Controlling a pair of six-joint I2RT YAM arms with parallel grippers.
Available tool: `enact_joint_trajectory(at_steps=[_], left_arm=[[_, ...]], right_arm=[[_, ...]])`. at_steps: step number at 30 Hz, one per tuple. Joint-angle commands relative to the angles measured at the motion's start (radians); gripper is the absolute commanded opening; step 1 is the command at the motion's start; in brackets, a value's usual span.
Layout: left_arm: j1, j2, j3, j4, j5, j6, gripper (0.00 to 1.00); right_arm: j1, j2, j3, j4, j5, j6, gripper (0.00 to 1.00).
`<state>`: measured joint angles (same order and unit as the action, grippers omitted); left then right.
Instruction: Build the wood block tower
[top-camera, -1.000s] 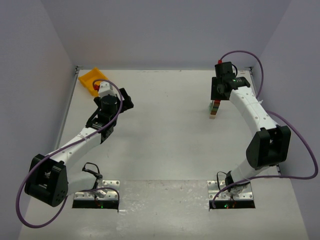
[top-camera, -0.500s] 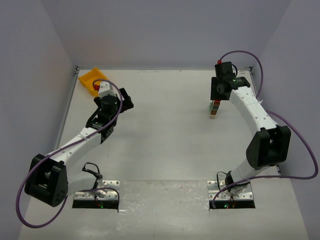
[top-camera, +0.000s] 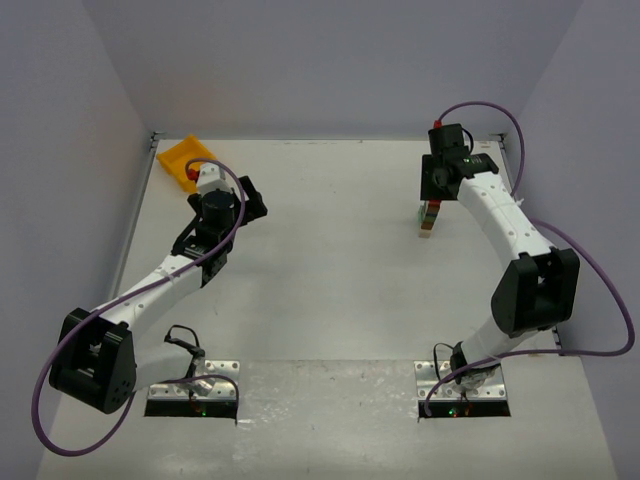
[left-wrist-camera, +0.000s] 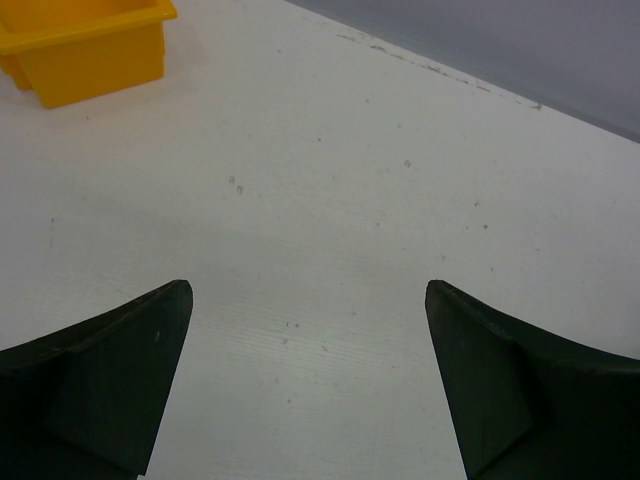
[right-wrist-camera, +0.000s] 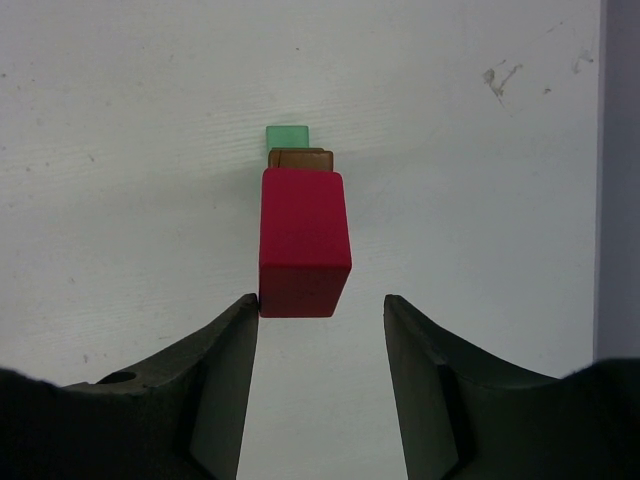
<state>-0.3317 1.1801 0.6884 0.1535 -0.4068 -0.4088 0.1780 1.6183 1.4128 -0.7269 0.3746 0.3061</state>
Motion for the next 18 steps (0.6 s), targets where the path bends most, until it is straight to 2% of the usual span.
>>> enact_joint_trajectory(at_steps=[1,9,18], left_arm=[[0.01,-0.008,0.039,0.049,0.003,-0.001,1.0],[0.01,-0.011,0.037,0.048,0.006,-0.001,1.0],[0.01,-0.011,0.037,0.049,0.008,-0.002,1.0]], right_arm=[[-0.005,0.008,0.032,0.02,0.046,0.005,0.54],[-0.006,0.001,0.028,0.02,0.043,0.01,0.54],[-0.005,-0.023,0.015,0.049,-0.039,-0.013,0.54]])
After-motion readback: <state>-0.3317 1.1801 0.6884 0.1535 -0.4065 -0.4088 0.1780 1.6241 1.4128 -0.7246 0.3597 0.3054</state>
